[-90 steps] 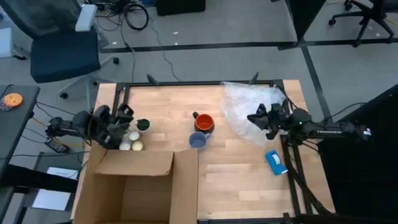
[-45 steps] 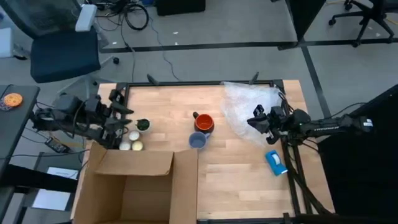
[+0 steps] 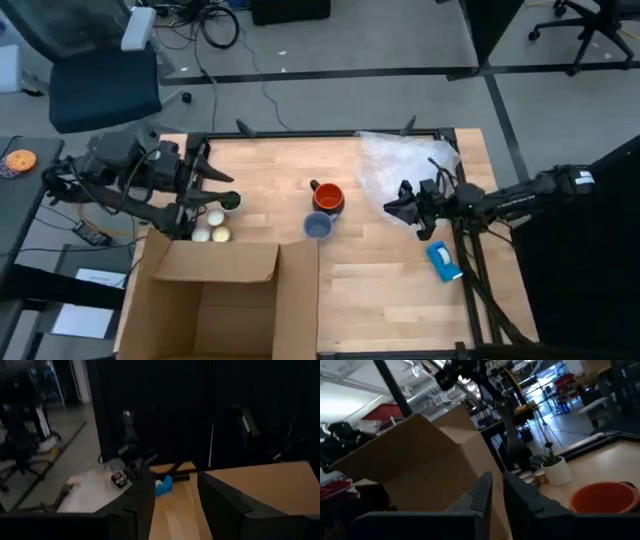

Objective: Wrap mug
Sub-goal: Prepare the box

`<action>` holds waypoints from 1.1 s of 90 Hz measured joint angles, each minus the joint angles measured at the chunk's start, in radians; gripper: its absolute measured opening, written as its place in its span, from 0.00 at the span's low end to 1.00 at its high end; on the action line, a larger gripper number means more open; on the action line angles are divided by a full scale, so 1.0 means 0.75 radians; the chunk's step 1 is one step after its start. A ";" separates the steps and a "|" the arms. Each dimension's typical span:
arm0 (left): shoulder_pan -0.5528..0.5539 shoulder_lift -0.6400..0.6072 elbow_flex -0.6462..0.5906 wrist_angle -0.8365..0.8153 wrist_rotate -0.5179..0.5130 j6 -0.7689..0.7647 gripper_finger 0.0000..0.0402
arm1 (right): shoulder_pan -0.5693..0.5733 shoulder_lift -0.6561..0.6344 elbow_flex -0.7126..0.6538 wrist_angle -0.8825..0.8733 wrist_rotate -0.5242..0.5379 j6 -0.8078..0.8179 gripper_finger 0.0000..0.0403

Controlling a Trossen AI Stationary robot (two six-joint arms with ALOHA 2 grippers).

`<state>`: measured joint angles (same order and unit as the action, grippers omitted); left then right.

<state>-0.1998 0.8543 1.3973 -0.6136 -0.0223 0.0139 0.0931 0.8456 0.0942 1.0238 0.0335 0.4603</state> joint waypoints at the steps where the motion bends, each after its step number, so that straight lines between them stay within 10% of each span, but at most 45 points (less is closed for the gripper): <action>1: -0.004 0.008 0.011 -0.008 0.003 -0.007 0.33 | 0.004 0.010 0.006 0.001 0.000 -0.003 0.05; 29: -0.244 0.172 0.077 0.019 0.331 -0.203 0.33 | 0.031 0.282 0.089 -0.003 0.102 -0.017 0.05; 69: -0.582 0.359 0.078 -0.053 0.304 -0.444 0.33 | 0.035 0.375 0.089 0.000 0.216 0.095 0.05; 99: -0.665 0.523 0.077 -0.211 -0.001 -0.464 0.33 | 0.140 0.375 0.089 0.000 0.339 0.093 0.05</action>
<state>-0.6987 1.2469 1.4548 -0.7718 -0.0234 -0.3342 0.1980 1.1271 0.1612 1.0241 0.2880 0.5303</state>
